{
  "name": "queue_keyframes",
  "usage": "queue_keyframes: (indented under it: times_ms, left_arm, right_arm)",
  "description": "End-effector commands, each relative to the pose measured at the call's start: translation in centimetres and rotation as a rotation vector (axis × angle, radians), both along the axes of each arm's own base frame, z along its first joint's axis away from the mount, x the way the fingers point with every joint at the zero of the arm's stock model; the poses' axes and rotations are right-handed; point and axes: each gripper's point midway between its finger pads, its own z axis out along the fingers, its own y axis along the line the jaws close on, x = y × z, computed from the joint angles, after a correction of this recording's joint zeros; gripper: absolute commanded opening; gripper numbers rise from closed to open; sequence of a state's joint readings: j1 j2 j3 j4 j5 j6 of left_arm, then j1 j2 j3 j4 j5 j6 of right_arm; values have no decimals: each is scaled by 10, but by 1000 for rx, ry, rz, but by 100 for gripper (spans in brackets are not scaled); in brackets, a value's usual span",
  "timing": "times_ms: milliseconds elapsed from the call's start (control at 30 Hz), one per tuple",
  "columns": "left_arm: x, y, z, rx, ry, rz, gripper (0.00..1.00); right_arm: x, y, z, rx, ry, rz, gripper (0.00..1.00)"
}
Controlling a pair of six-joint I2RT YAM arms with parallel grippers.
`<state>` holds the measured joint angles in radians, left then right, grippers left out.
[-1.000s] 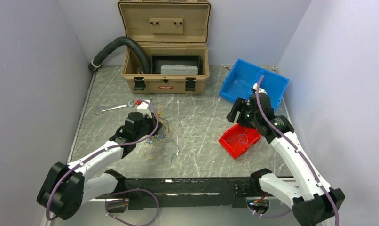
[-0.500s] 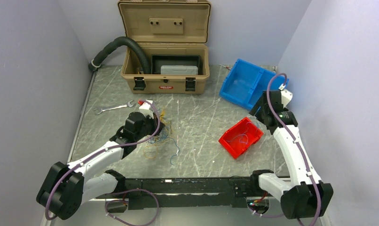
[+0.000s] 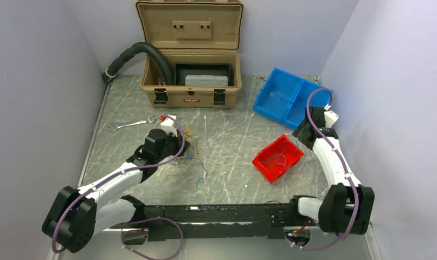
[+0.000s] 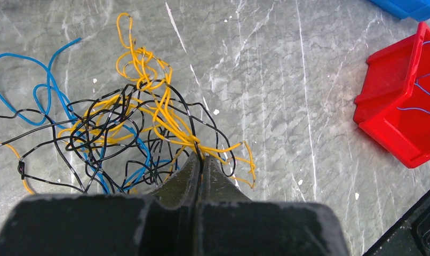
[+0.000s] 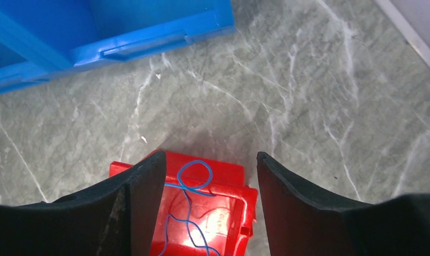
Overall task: Untangle the cables
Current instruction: Place the cable in the bin.
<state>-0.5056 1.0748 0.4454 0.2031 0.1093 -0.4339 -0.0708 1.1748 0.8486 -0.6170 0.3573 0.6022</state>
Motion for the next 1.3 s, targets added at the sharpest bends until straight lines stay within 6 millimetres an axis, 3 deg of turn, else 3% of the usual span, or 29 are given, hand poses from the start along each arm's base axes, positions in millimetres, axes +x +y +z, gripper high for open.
queue_keyframes:
  times_ms: [0, 233, 300, 367, 500, 700, 900, 1033, 1167, 1267]
  left_arm:
    - [9, -5, 27, -24, -84, -3, 0]
    - [10, -4, 26, -18, -82, 1, 0]
    - [10, -4, 25, -17, -80, 0, 0]
    - [10, -5, 25, -16, -80, -1, 0]
    - [10, -5, 25, -18, -80, -3, 0]
    - [11, -5, 24, -16, -76, -2, 0]
    - [11, -5, 24, -15, -77, -1, 0]
    - [11, -6, 24, -13, -74, -5, 0]
    - [11, -7, 24, -11, -75, -5, 0]
    - [10, -6, 23, -12, -77, -6, 0]
  right_arm:
    - [21, 2, -3, 32, -63, 15, 64]
    - [24, 16, -14, 96, -65, 75, 55]
    - [21, 16, -19, 99, -41, 72, 44]
    - [17, 16, -19, 98, -31, 64, 26]
    - [10, 13, -5, 74, -57, 62, 0]
    - [2, 26, 13, 111, -93, 121, 0]
    - [-7, 52, 12, 164, -93, 210, 0]
    - [-12, 70, -1, 165, -64, 240, 0]
    - [-14, 78, -27, 167, -6, 235, 0]
    - [-13, 76, -29, 138, 19, 219, 19]
